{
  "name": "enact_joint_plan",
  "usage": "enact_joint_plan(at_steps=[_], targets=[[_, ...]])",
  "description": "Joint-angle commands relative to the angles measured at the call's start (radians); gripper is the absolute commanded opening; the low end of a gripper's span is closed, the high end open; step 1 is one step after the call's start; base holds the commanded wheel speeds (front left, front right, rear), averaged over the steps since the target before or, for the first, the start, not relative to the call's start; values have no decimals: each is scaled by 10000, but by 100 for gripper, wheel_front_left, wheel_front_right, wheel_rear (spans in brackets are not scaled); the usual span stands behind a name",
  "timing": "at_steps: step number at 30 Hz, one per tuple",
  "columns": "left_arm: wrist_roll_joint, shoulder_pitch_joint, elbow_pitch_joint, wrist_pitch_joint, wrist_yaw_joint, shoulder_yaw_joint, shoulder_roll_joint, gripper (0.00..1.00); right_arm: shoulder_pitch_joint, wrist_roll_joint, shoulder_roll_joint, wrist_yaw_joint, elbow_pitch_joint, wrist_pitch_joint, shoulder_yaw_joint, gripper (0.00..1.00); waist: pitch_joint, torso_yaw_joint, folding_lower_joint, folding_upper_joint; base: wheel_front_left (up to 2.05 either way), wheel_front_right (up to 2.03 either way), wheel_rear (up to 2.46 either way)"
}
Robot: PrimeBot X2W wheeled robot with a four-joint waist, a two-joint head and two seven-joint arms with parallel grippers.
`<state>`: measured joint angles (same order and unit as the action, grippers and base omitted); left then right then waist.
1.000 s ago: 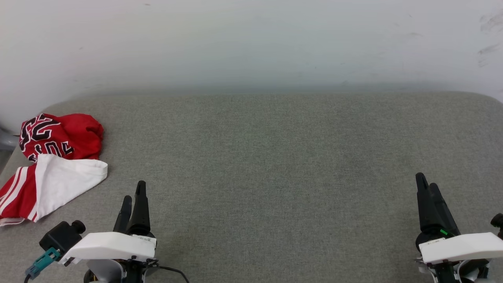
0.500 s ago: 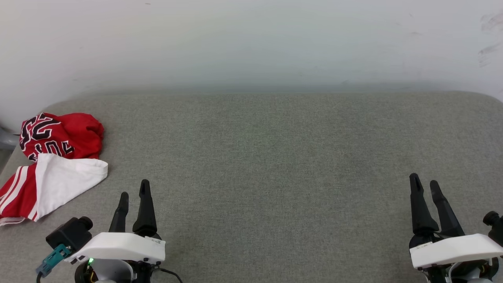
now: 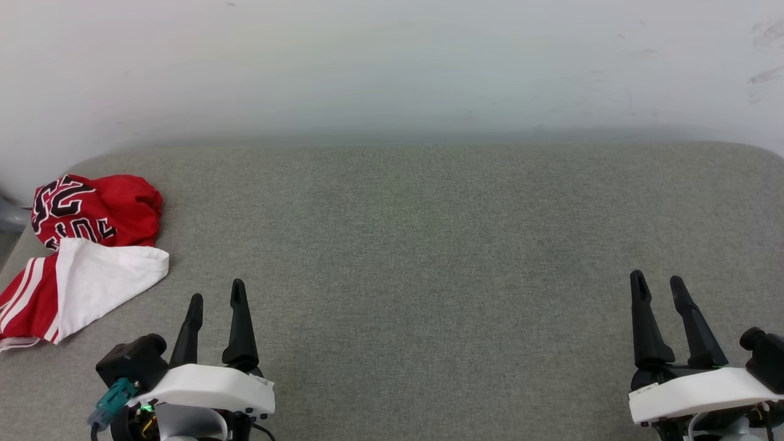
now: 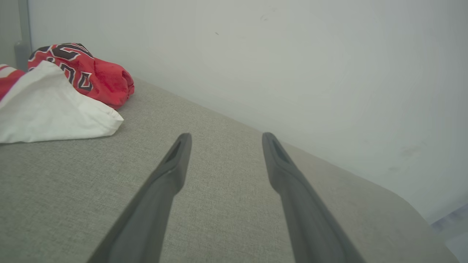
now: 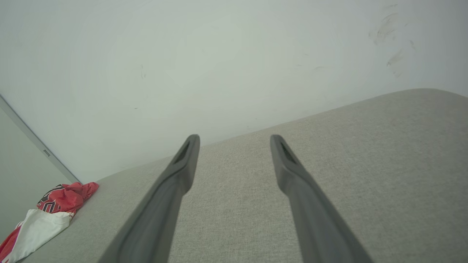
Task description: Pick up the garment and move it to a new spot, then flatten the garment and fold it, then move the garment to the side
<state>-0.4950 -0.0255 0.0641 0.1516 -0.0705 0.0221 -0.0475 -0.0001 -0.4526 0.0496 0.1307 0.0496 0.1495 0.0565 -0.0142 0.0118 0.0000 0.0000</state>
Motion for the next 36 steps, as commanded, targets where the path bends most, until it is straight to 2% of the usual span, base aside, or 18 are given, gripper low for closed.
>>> enact_joint_plan(at_steps=[1,21,36], targets=[[247,6,-151,69,-37,25,-28,100,-9,224,12,0,-156,93,-15,100,-1,-1,0,0,0,0,0],[2556,119,-278,583,-381,521,-87,100,147,2518,11,-1,-413,600,-120,100,-39,42,0,0,0,0,0],[3688,194,-292,888,-469,642,-78,100,235,3689,9,-1,-520,914,-134,100,-99,42,0,0,0,0,0]])
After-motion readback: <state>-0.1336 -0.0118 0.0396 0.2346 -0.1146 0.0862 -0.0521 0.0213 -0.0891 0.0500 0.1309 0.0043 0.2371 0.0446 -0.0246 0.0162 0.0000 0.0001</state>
